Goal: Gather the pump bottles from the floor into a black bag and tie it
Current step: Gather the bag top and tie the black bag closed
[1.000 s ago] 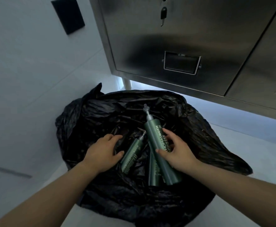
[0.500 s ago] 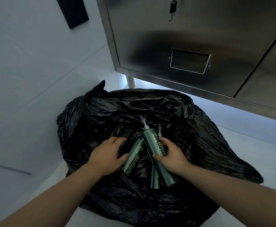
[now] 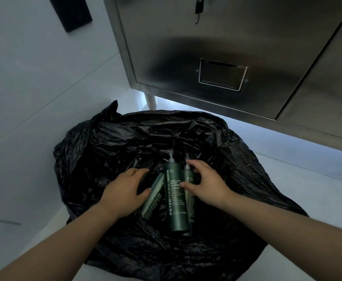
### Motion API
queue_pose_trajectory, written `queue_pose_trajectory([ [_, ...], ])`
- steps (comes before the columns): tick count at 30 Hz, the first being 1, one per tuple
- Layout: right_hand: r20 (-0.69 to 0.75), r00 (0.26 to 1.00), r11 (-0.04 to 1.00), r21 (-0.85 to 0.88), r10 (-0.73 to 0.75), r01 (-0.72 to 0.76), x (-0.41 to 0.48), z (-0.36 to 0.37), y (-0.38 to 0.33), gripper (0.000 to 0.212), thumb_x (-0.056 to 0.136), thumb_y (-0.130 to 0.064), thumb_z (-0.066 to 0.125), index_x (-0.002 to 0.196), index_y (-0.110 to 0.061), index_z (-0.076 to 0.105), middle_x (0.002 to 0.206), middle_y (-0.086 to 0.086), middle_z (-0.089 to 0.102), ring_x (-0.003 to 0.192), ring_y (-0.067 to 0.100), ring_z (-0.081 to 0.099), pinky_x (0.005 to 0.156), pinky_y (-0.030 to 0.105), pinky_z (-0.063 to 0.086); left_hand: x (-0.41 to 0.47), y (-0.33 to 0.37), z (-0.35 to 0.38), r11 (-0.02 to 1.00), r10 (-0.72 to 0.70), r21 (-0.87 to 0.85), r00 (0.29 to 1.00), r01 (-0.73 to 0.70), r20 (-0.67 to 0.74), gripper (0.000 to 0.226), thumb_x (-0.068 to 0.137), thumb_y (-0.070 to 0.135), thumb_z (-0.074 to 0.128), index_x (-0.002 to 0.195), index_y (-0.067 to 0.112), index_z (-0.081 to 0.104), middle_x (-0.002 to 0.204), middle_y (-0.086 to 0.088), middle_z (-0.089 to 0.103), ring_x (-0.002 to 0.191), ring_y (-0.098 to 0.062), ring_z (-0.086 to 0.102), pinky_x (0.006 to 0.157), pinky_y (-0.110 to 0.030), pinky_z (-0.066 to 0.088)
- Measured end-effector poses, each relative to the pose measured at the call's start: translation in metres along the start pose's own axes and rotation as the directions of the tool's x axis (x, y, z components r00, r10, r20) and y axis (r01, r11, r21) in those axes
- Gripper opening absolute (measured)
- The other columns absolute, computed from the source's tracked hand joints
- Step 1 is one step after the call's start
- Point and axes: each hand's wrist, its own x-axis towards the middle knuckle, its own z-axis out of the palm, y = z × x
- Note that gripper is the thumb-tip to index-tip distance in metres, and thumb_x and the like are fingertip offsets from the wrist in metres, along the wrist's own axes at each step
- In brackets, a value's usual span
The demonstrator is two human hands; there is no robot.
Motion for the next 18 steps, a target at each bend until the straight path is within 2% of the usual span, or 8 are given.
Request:
queue_pose_trajectory([
  [4, -0.137, 0.988, 0.995, -0.071, -0.077, 0.067, -0.006, -0.057, 0.003, 0.066, 0.078, -0.035, 0.072, 0.136, -0.022, 0.044, 0.139, -0.002, 0.045, 0.121, 0.014, 0.047, 0.098, 0.022, 0.037, 0.011, 0.023, 0.002, 0.998, 0.062, -0.013, 0.998, -0.063, -0.022, 0.063, 0.089, 0.053, 0.048, 0.145, 0.031, 0.029, 0.142, 0.007, 0.042, 0.124, -0.014, 0.046, 0.091, -0.029, 0.048],
  [9, -0.318, 0.946, 0.996, -0.040, 0.063, -0.079, -0.034, -0.114, 0.037, 0.059, 0.078, -0.036, 0.072, 0.131, -0.026, 0.048, 0.131, -0.004, 0.051, 0.110, 0.012, 0.053, 0.091, 0.023, 0.041, 0.024, 0.060, 0.006, 0.989, 0.138, -0.050, 0.990, -0.139, -0.032, 0.063, 0.089, 0.052, 0.049, 0.144, 0.030, 0.031, 0.144, 0.006, 0.041, 0.125, -0.015, 0.045, 0.092, -0.030, 0.047],
  [11, -0.325, 0.935, 0.988, -0.008, 0.144, -0.155, -0.052, -0.125, 0.053, 0.059, 0.077, -0.041, 0.071, 0.130, -0.029, 0.047, 0.131, -0.009, 0.050, 0.105, 0.007, 0.052, 0.089, 0.025, 0.043, 0.028, 0.075, 0.008, 0.984, 0.162, -0.075, 0.986, -0.164, -0.034, 0.062, 0.089, 0.050, 0.050, 0.144, 0.030, 0.032, 0.144, 0.005, 0.041, 0.125, -0.015, 0.046, 0.092, -0.031, 0.048],
  [14, -0.288, 0.927, 0.970, 0.040, 0.241, -0.240, -0.081, -0.132, 0.073, 0.061, 0.075, -0.048, 0.070, 0.129, -0.031, 0.047, 0.126, -0.014, 0.052, 0.101, 0.005, 0.056, 0.083, 0.023, 0.042, 0.035, 0.099, 0.010, 0.975, 0.197, -0.093, 0.979, -0.201, -0.054, 0.059, 0.089, 0.049, 0.050, 0.143, 0.031, 0.034, 0.143, 0.006, 0.043, 0.118, -0.016, 0.052, 0.084, -0.024, 0.045],
  [18, -0.176, 0.910, 0.917, 0.215, 0.376, -0.337, -0.112, -0.133, 0.091, 0.054, 0.073, -0.042, 0.075, 0.121, -0.033, 0.053, 0.110, -0.013, 0.061, 0.085, 0.006, 0.064, 0.067, 0.017, 0.047, 0.036, 0.128, 0.014, 0.965, 0.240, -0.098, 0.969, -0.244, -0.055, 0.057, 0.089, 0.050, 0.049, 0.142, 0.034, 0.033, 0.143, 0.010, 0.042, 0.122, -0.013, 0.049, 0.086, -0.026, 0.047],
])
